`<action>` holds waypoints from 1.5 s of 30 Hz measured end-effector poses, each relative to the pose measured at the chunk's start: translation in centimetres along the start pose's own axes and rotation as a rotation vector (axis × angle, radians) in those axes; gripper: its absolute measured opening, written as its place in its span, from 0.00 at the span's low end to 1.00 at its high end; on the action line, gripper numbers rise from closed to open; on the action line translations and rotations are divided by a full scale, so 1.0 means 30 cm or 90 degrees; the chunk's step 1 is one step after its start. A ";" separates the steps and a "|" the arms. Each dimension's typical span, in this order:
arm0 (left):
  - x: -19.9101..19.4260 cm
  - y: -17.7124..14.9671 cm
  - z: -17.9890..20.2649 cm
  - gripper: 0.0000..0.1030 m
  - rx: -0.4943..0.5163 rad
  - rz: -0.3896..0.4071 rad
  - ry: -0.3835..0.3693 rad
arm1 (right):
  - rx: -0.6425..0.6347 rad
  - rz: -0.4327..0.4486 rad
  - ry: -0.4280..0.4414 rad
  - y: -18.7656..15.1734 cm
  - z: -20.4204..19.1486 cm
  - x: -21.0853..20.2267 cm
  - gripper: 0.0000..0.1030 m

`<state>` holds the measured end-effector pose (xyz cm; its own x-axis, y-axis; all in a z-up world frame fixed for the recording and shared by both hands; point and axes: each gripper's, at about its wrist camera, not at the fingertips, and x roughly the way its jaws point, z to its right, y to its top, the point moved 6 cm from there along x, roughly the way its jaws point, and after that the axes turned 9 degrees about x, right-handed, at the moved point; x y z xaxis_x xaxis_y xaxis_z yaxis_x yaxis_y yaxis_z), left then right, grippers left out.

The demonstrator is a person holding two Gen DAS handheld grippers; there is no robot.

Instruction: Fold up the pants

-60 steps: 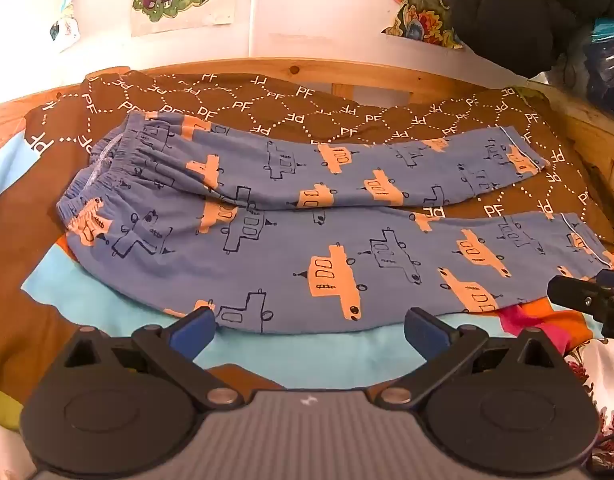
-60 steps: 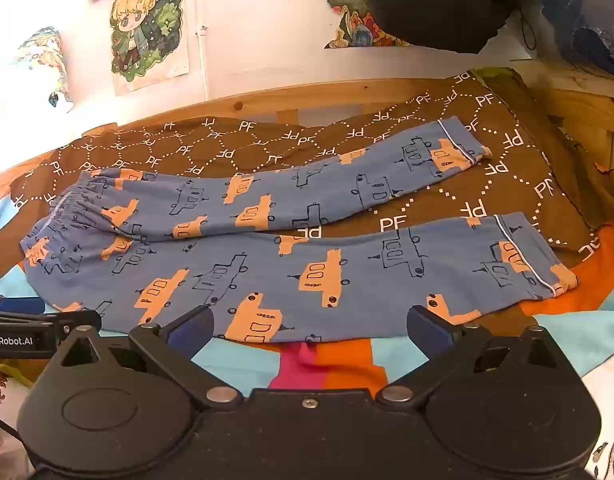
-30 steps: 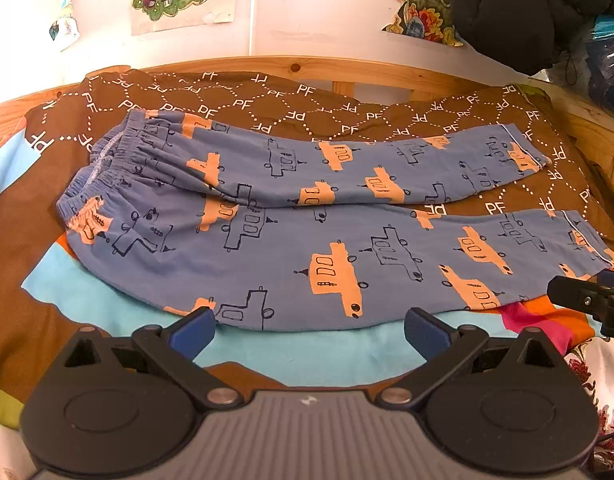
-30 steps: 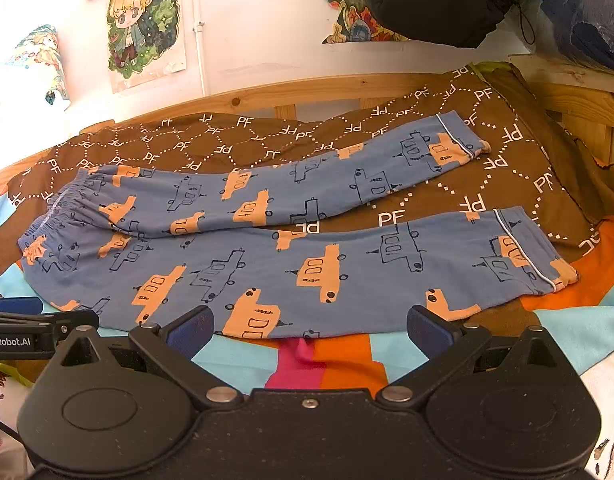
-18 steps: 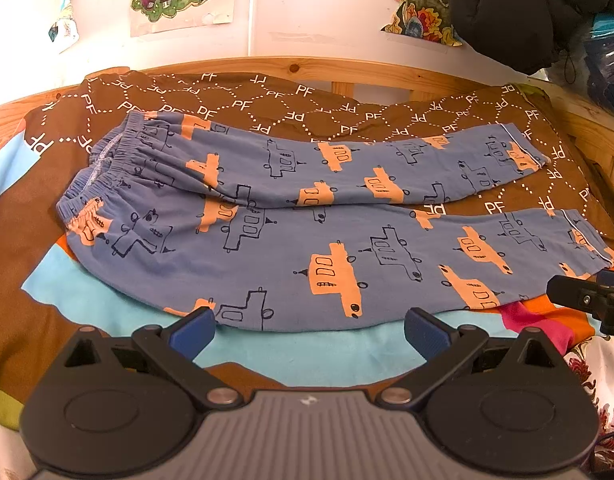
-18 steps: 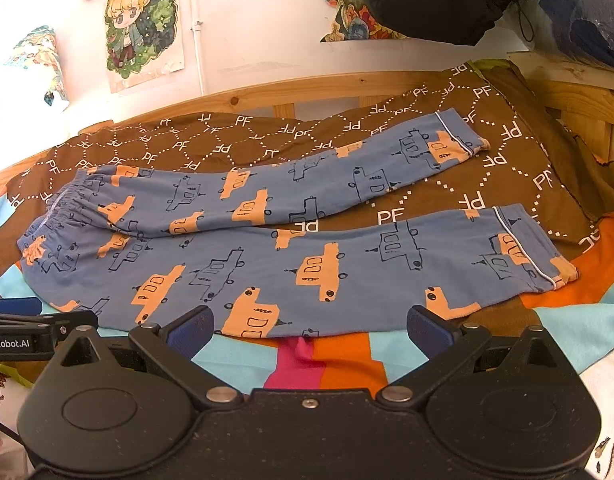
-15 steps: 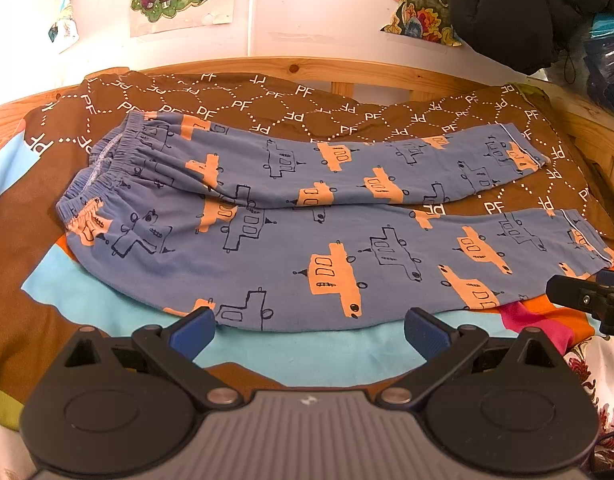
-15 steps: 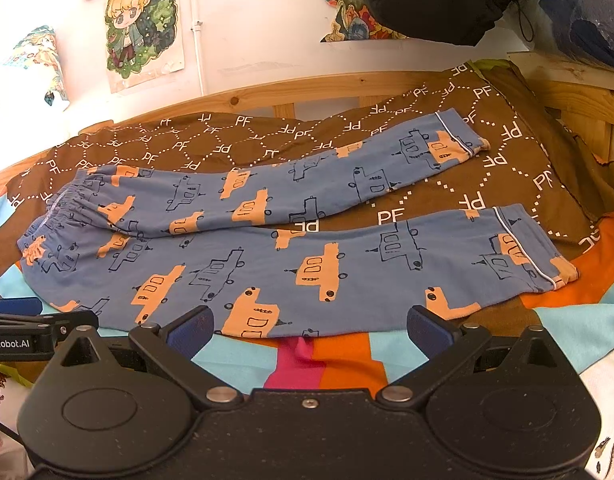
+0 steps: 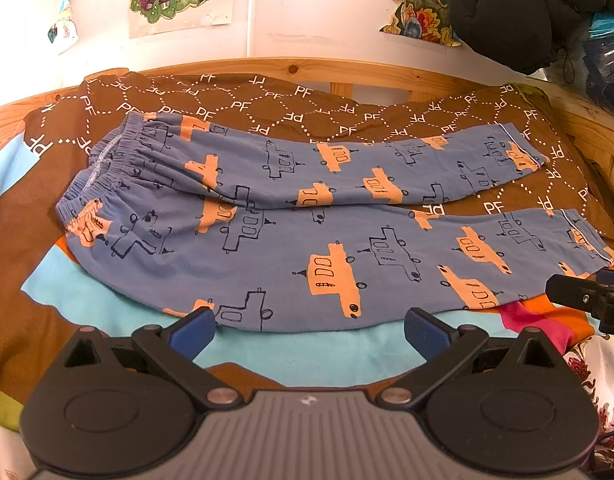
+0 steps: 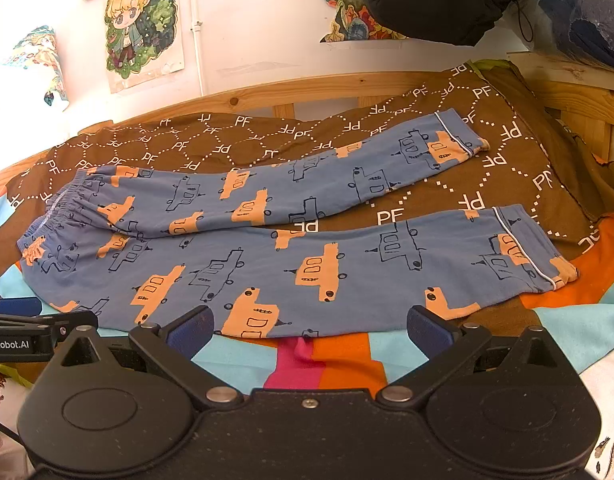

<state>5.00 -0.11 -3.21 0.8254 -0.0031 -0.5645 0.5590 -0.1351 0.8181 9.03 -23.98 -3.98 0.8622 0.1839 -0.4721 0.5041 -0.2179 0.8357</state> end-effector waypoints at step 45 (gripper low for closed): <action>0.700 0.744 -0.243 1.00 0.304 -0.037 -0.031 | -0.354 -0.150 0.218 0.672 -0.097 0.816 0.99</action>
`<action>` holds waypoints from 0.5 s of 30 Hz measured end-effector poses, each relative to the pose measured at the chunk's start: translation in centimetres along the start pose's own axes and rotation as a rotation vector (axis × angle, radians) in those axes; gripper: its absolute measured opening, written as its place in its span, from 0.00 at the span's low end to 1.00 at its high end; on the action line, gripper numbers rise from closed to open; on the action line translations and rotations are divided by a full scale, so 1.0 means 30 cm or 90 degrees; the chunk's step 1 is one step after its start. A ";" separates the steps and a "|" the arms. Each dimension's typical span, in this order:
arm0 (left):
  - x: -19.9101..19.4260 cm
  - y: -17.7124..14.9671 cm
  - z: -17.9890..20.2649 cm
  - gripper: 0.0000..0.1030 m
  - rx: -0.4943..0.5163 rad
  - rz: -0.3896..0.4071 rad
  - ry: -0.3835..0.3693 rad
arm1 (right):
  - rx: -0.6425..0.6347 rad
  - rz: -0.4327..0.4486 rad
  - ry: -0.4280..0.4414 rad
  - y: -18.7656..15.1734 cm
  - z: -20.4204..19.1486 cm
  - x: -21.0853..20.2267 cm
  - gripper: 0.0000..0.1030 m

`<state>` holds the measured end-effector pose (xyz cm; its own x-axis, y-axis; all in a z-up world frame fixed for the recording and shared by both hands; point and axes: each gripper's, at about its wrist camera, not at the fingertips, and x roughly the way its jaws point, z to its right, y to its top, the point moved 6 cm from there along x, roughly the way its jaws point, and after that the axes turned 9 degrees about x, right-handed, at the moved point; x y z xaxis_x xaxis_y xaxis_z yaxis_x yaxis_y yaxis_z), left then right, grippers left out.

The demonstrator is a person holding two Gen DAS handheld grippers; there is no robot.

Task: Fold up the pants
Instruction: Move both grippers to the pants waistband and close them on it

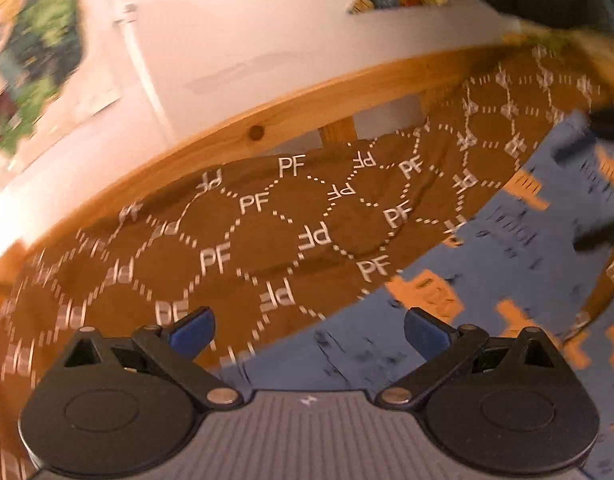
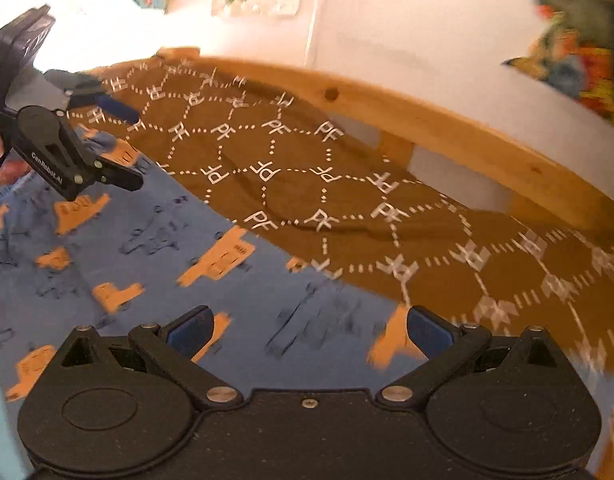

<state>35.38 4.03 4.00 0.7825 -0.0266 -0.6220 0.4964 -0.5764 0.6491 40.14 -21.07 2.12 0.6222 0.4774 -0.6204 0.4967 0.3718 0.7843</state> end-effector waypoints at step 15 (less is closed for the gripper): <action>0.252 -0.075 -0.004 0.48 0.068 -0.115 -0.198 | -0.050 -0.196 0.141 0.123 0.061 0.346 0.53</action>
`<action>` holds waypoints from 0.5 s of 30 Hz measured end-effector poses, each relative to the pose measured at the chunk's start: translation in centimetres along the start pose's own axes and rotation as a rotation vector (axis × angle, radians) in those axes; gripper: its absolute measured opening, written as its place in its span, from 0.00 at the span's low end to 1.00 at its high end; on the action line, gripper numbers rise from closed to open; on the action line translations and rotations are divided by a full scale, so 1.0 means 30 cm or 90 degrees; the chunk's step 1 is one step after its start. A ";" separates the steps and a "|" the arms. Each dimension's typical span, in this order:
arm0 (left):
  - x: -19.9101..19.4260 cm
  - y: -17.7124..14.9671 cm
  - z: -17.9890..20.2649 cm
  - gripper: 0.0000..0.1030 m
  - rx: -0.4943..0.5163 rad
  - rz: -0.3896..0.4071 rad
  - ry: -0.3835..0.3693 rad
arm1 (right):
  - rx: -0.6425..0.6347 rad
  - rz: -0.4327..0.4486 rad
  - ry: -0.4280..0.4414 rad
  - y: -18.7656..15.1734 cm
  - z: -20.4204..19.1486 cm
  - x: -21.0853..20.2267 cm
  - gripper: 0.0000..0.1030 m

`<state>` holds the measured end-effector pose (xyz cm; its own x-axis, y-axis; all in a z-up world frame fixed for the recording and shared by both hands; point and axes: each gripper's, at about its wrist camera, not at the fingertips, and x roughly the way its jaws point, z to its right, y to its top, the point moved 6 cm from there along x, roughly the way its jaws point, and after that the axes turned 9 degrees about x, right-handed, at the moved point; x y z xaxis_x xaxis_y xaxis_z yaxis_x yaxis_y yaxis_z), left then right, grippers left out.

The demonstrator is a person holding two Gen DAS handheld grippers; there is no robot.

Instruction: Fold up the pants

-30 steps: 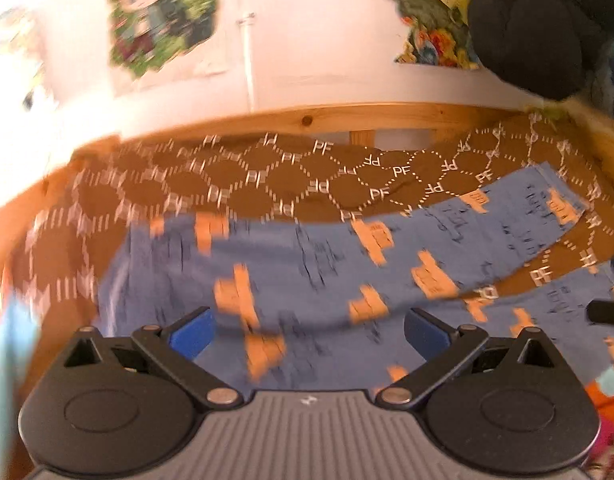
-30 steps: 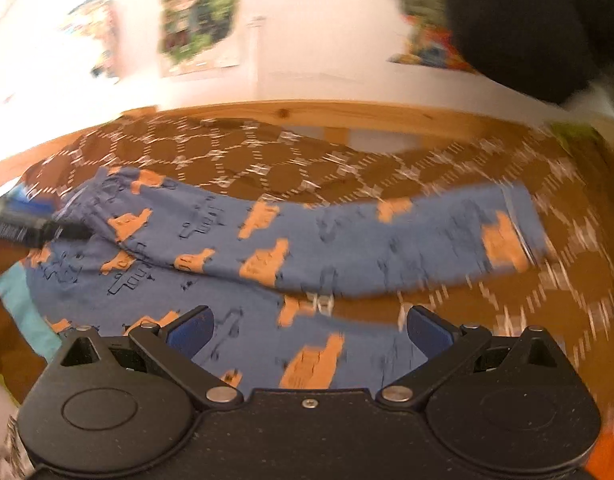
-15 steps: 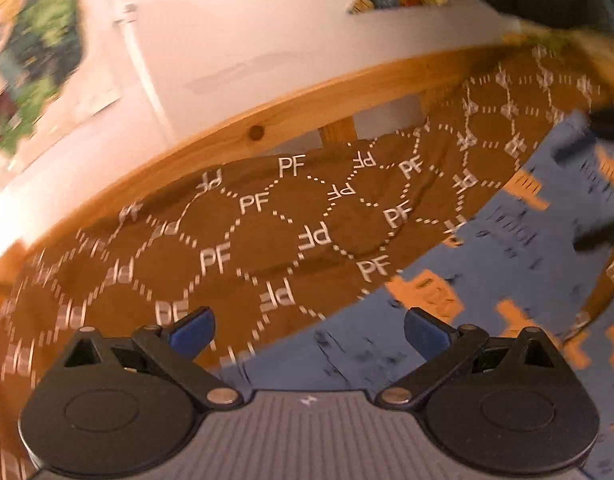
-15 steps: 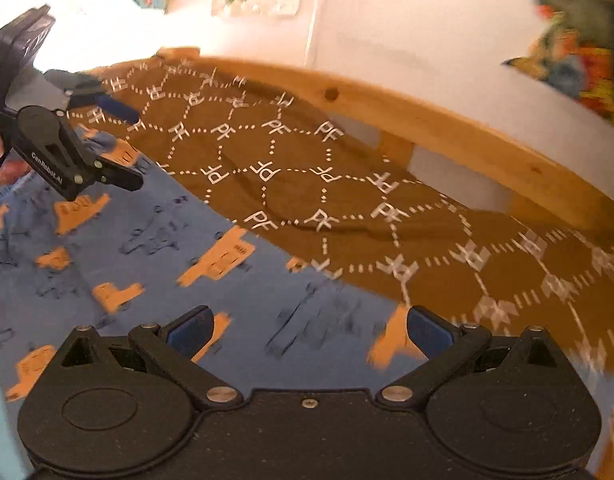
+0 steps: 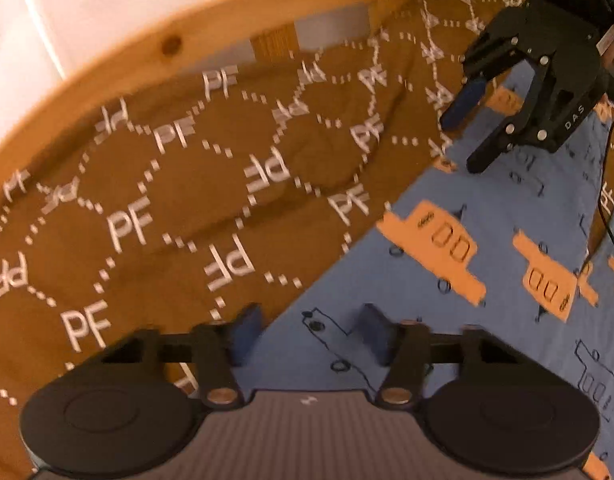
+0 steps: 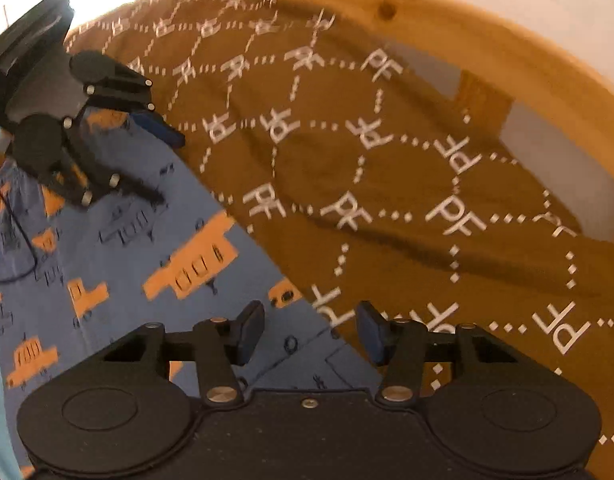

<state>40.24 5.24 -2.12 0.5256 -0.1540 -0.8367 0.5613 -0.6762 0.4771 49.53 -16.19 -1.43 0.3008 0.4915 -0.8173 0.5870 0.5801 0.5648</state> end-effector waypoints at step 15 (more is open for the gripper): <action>-0.092 0.052 0.037 0.02 0.017 0.015 0.156 | -0.060 0.077 -0.155 -0.027 -0.078 -0.055 0.00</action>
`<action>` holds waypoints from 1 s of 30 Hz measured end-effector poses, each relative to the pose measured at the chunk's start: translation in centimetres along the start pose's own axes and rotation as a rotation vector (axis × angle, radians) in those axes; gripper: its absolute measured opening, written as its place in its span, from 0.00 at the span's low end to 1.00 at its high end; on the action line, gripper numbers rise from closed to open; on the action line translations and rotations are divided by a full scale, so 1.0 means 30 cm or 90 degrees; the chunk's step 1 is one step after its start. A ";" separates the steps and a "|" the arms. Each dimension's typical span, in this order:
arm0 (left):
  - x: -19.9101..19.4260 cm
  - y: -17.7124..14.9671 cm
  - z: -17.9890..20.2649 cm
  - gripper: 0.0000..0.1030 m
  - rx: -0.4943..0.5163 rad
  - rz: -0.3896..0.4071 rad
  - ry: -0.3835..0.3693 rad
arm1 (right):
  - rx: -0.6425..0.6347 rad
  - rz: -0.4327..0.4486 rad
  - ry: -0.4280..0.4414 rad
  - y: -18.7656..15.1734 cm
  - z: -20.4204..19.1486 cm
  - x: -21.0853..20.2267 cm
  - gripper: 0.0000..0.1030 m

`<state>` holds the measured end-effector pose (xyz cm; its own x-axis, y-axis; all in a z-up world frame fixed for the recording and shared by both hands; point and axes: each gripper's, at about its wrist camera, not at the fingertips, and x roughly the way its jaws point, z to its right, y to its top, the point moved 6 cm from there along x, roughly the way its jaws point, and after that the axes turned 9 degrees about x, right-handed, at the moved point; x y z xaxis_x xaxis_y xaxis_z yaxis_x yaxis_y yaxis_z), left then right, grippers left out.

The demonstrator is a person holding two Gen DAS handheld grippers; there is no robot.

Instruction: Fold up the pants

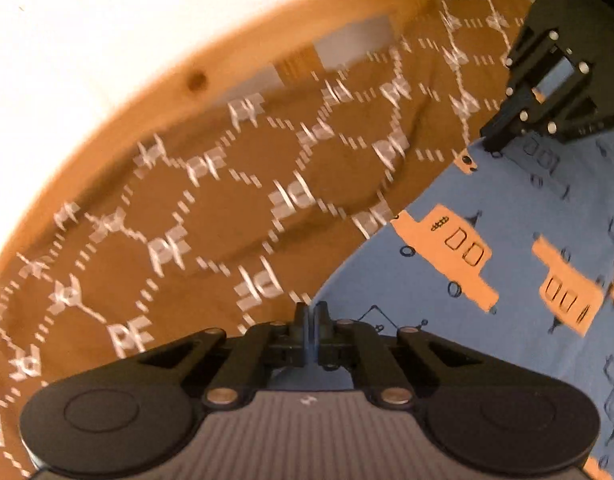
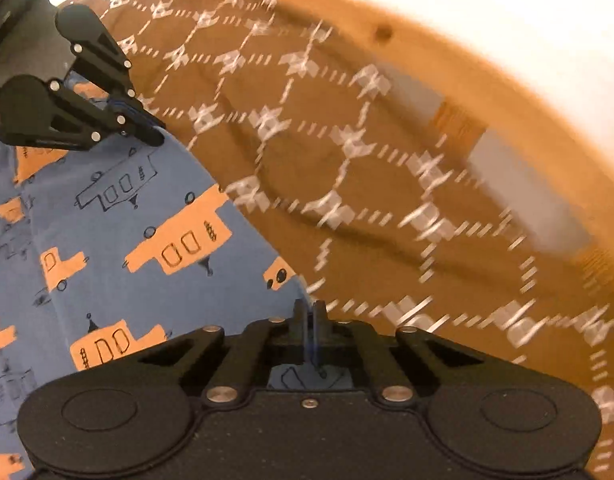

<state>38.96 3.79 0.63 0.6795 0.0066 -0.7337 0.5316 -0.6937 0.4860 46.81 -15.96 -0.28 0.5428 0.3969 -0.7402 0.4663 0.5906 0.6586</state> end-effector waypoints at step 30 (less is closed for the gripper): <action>-0.066 -0.021 -0.401 0.84 -0.263 0.107 0.025 | 0.116 0.148 -0.090 0.155 0.114 0.037 0.65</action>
<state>43.38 12.89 7.49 0.7876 -0.0490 -0.6142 0.5648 -0.3410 0.7515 51.98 -15.18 2.42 0.7351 0.3973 -0.5494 0.4286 0.3556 0.8306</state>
